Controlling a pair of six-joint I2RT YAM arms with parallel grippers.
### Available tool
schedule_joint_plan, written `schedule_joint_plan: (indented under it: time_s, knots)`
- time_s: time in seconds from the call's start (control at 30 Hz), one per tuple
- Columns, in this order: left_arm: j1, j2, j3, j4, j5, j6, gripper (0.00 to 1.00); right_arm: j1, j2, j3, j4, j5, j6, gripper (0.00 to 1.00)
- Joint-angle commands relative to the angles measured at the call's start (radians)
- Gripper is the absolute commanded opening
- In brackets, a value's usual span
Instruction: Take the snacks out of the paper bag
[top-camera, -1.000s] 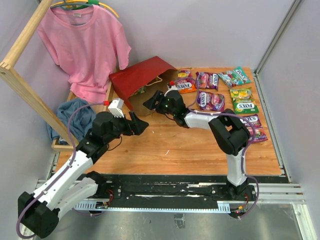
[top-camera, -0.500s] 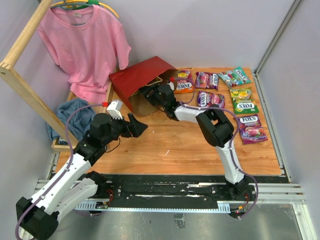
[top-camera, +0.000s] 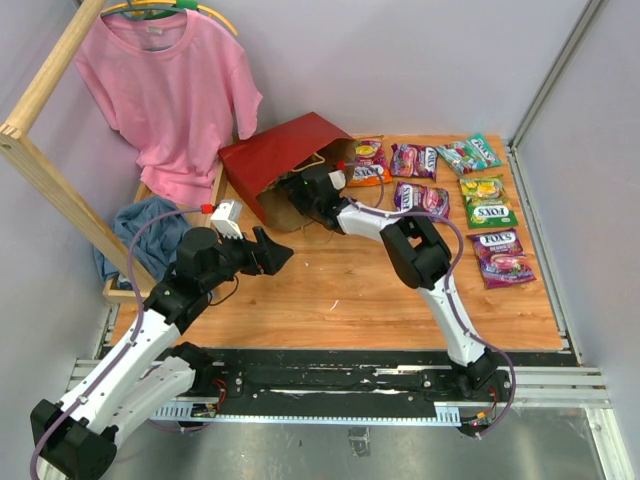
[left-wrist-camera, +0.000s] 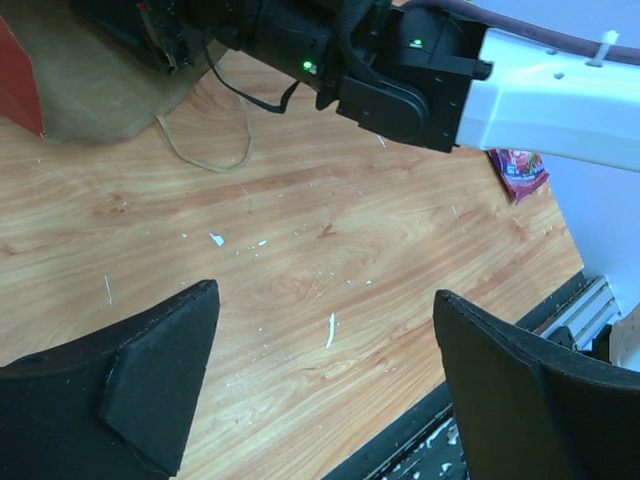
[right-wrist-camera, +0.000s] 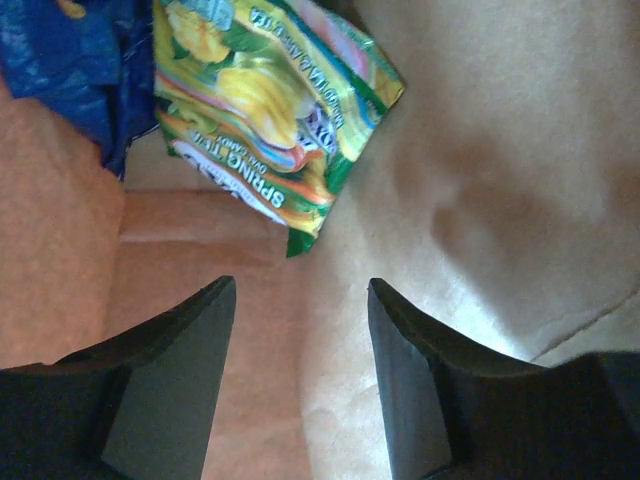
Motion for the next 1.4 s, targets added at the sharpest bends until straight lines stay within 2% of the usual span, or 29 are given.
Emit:
schedule_joint_plan:
  time_s: [0.0,0.9,1.17,1.3,1.37]
  knots:
    - [0.009,-0.014,0.031,0.006,0.004,0.015,0.92,0.019,0.059,0.089,-0.085,0.061,0.036,0.57]
    - [0.009,-0.019,0.032,0.004,0.068,0.008,0.92,0.026,0.382,0.601,-0.389,0.184,0.053,0.41]
    - [0.009,-0.005,0.026,0.008,0.071,0.006,0.92,0.024,0.456,0.741,-0.415,0.233,0.040,0.38]
    - [0.009,-0.003,0.030,0.004,0.068,0.009,0.92,0.017,0.472,0.762,-0.383,0.241,0.039,0.31]
    - [0.009,-0.003,0.029,0.004,0.067,0.010,0.92,0.011,0.478,0.764,-0.363,0.238,0.041,0.24]
